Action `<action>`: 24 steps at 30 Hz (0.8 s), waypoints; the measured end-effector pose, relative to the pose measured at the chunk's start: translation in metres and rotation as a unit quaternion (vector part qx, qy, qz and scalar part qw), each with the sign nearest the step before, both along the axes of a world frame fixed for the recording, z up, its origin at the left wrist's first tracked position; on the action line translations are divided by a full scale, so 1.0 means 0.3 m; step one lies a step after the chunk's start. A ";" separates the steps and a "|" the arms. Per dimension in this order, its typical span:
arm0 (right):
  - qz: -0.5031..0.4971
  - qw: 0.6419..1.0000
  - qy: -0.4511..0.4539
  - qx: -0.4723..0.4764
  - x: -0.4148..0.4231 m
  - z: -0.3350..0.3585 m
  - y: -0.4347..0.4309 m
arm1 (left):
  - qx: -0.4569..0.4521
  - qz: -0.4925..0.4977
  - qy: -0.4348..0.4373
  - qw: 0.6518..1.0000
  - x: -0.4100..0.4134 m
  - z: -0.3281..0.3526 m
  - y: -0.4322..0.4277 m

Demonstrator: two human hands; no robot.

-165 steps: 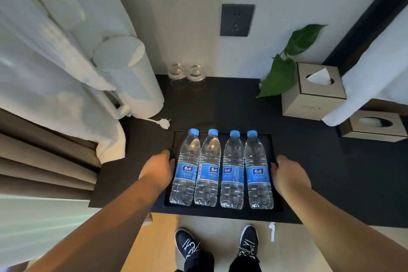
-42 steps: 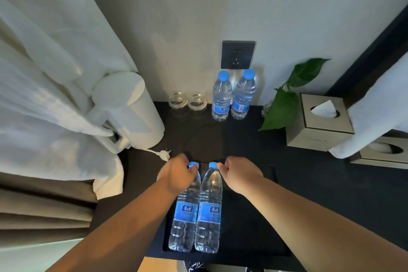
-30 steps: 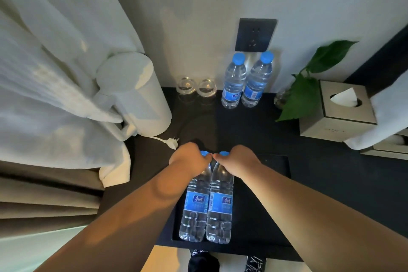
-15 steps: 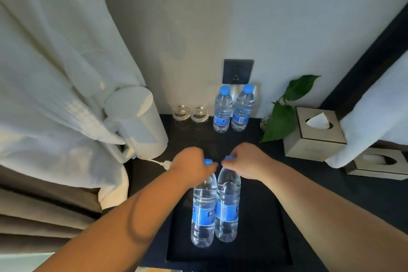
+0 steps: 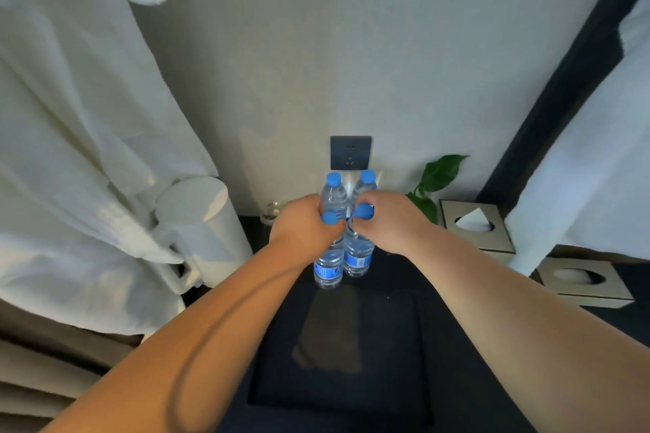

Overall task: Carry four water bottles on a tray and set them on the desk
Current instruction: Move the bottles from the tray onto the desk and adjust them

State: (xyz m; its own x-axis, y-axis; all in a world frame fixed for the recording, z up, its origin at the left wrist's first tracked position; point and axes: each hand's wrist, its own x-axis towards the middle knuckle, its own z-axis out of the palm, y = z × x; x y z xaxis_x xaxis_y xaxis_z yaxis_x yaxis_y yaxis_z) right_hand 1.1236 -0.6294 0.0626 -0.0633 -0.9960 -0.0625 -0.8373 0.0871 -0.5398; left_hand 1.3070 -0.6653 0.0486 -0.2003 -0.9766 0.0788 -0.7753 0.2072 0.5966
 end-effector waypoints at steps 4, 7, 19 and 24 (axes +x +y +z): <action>-0.011 1.000 -0.007 -0.017 -0.018 -0.030 -0.063 | 0.004 0.014 -0.023 1.000 -0.045 0.004 -0.073; -0.014 1.000 0.007 -0.020 -0.030 -0.058 -0.103 | 0.012 0.016 -0.041 0.999 -0.065 -0.015 -0.127; -0.048 0.998 -0.036 0.017 -0.069 -0.150 -0.193 | 0.022 -0.001 -0.061 0.998 -0.117 -0.110 -0.208; -0.044 0.999 -0.010 0.012 -0.065 -0.161 -0.185 | 0.009 -0.015 -0.091 0.996 -0.113 -0.126 -0.194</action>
State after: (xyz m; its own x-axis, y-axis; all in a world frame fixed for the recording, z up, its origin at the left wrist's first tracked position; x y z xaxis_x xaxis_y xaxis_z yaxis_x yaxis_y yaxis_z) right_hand 1.1041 -0.6849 0.0143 -0.1483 -0.9851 -0.0877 -0.8150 0.1719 -0.5533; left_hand 1.2729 -0.7234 0.0108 -0.2389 -0.9708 0.0215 -0.8649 0.2228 0.4498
